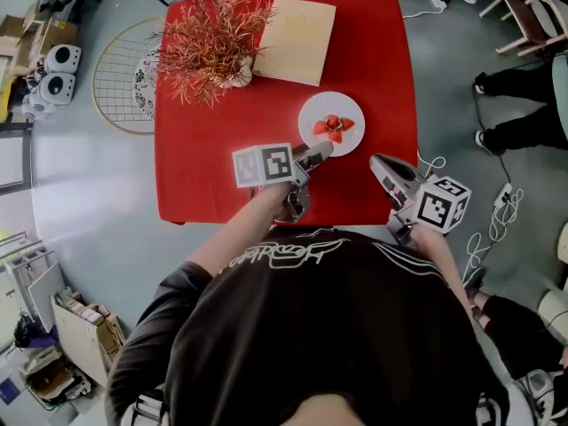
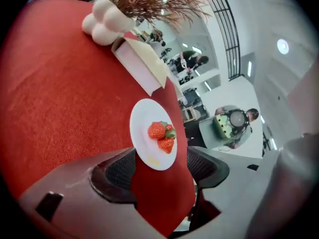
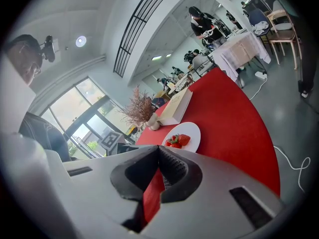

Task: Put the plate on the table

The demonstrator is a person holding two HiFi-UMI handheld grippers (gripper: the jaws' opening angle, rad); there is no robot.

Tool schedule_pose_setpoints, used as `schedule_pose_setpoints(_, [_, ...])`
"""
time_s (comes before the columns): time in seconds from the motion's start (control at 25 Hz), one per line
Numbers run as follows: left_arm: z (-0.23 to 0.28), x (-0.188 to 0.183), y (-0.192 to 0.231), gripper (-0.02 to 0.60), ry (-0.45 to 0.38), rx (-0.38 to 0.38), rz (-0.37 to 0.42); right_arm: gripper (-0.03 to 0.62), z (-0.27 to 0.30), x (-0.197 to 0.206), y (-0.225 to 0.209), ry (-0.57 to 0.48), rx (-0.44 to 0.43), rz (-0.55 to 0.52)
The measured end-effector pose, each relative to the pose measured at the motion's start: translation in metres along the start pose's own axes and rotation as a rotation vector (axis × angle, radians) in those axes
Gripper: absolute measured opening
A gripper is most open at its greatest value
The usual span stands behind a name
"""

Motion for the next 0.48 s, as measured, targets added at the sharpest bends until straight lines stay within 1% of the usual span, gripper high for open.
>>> schedule_pose_setpoints(0.16, [-0.002,0.004,-0.004,0.315,0.05,-0.047,0.144,0.008,-0.001,0.0,0.001,-0.003,-0.001,0.003])
schedule_pose_setpoints(0.32, [0.001,0.009,0.001,0.316,0.115,-0.105,0.281,0.008,0.0,0.002,0.001,-0.001,-0.002,0.007])
schedule_pose_setpoints(0.48, [0.002,0.017,0.003,0.316,0.186,-0.171,0.444,0.008,-0.001,0.002,0.003,-0.001,0.001,0.01])
Point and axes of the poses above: the fingertips, and each gripper's own axes: z forward along the fingers, y to its left, x out of its underside, the point moved 1 cm from there along -z, backward along the fingers, and after that the axes turned 5 degrees about y, right-handed, at the moved point
